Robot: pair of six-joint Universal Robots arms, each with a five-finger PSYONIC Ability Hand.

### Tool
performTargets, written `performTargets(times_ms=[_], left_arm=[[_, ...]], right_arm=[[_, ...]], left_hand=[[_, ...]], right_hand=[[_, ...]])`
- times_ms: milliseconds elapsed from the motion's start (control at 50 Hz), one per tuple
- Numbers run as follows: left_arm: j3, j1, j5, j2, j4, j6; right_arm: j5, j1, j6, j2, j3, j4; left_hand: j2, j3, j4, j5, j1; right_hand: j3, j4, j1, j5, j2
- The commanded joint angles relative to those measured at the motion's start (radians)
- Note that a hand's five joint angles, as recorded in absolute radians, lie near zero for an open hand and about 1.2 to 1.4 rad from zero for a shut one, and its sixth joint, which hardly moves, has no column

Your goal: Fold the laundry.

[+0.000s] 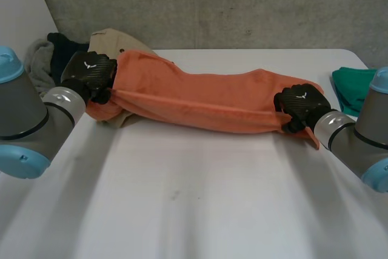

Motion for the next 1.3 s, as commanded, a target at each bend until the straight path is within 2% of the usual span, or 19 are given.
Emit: performTargets(times_ms=[20, 120, 300, 460, 560, 680, 700, 760, 780, 800, 920, 1000, 1060, 1080, 1100, 1160, 1180, 1260, 1300], left_arm=[[0.019, 0.001, -0.007, -0.005, -0.030, 0.004], [0.020, 0.003, -0.013, -0.013, -0.031, 0.007], [0.025, 0.016, -0.005, 0.007, -0.060, 0.005], [0.039, 0.024, -0.002, 0.006, -0.070, 0.004], [0.046, 0.030, -0.002, 0.003, -0.085, 0.004], [0.048, 0.033, -0.001, 0.004, -0.102, 0.005], [0.048, 0.035, -0.001, 0.006, -0.103, 0.007], [0.045, 0.038, -0.002, 0.007, -0.108, 0.012], [0.042, 0.039, -0.001, 0.006, -0.111, 0.015], [0.042, 0.039, -0.001, 0.007, -0.114, 0.018], [0.008, 0.039, 0.002, 0.018, -0.160, 0.082], [-0.046, 0.038, 0.002, 0.063, -0.229, 0.182], [-0.102, 0.036, -0.002, 0.118, -0.312, 0.280], [-0.118, 0.036, -0.004, 0.132, -0.336, 0.303], [-0.150, 0.038, -0.004, 0.162, -0.387, 0.352], [-0.197, 0.041, 0.001, 0.205, -0.474, 0.419], [-0.230, 0.042, 0.004, 0.234, -0.537, 0.464], [-0.288, 0.035, 0.036, 0.303, -0.670, 0.551], [-0.296, 0.030, 0.062, 0.322, -0.706, 0.571]], right_arm=[[-0.011, -0.027, 0.117, 0.018, -0.048, 0.073], [-0.002, -0.041, 0.170, 0.012, -0.057, 0.096], [0.023, -0.096, 0.233, 0.012, -0.065, 0.194], [0.046, -0.107, 0.144, 0.012, -0.014, 0.205], [0.058, -0.119, 0.032, 0.013, 0.015, 0.157], [0.074, -0.122, -0.014, 0.053, 0.009, 0.108], [0.078, -0.122, -0.016, 0.062, 0.003, 0.099], [0.103, -0.125, -0.014, 0.091, -0.014, 0.053], [0.115, -0.128, -0.014, 0.097, -0.020, 0.028], [0.121, -0.130, -0.014, 0.096, -0.020, 0.019], [0.112, -0.139, -0.031, 0.030, 0.024, 0.004], [0.069, -0.177, -0.138, -0.083, 0.062, 0.101], [0.032, -0.223, -0.325, -0.139, 0.102, 0.354], [0.029, -0.235, -0.371, -0.154, 0.114, 0.411], [0.028, -0.274, -0.486, -0.177, 0.139, 0.536], [0.032, -0.327, -0.660, -0.237, 0.190, 0.706], [0.040, -0.358, -0.759, -0.279, 0.231, 0.790], [0.043, -0.390, -0.918, -0.359, 0.283, 0.820], [0.040, -0.391, -0.913, -0.384, 0.288, 0.809]], left_hand=[[0.196, 0.202, 0.193, 0.247, 0.221], [0.196, 0.202, 0.193, 0.247, 0.221], [0.196, 0.202, 0.193, 0.247, 0.221], [0.196, 0.202, 0.193, 0.247, 0.221], [0.196, 0.202, 0.193, 0.247, 0.221], [0.196, 0.202, 0.193, 0.247, 0.221], [0.196, 0.202, 0.193, 0.247, 0.221], [0.196, 0.202, 0.193, 0.247, 0.221], [0.196, 0.202, 0.193, 0.247, 0.221], [0.196, 0.202, 0.193, 0.247, 0.221], [0.196, 0.202, 0.193, 0.247, 0.221], [0.196, 0.202, 0.193, 0.247, 0.221], [0.196, 0.202, 0.193, 0.247, 0.221], [0.196, 0.202, 0.193, 0.247, 0.221], [0.196, 0.202, 0.193, 0.247, 0.221], [0.196, 0.202, 0.193, 0.247, 0.221], [0.196, 0.202, 0.193, 0.247, 0.221], [0.196, 0.202, 0.193, 0.247, 0.221], [0.196, 0.202, 0.193, 0.247, 0.221]], right_hand=[[-0.236, -0.239, -0.232, -0.232, -0.229], [-0.374, -0.377, -0.370, -0.370, -0.367], [-0.371, -0.374, -0.368, -0.368, -0.364], [-0.313, -0.315, -0.309, -0.309, -0.306], [-0.269, -0.271, -0.265, -0.265, -0.262], [-0.198, -0.201, -0.195, -0.194, -0.191], [-0.175, -0.177, -0.171, -0.171, -0.168], [0.097, 0.095, 0.101, 0.101, 0.104], [0.436, 0.433, 0.439, 0.439, 0.443], [0.518, 0.515, 0.521, 0.522, 0.525], [0.519, 0.516, 0.522, 0.522, 0.526], [0.519, 0.516, 0.522, 0.522, 0.526], [0.519, 0.516, 0.522, 0.522, 0.526], [0.519, 0.516, 0.522, 0.522, 0.526], [0.519, 0.516, 0.522, 0.522, 0.526], [0.519, 0.516, 0.522, 0.522, 0.526], [0.519, 0.516, 0.522, 0.522, 0.526], [0.519, 0.516, 0.522, 0.522, 0.526], [0.519, 0.516, 0.522, 0.522, 0.526]])
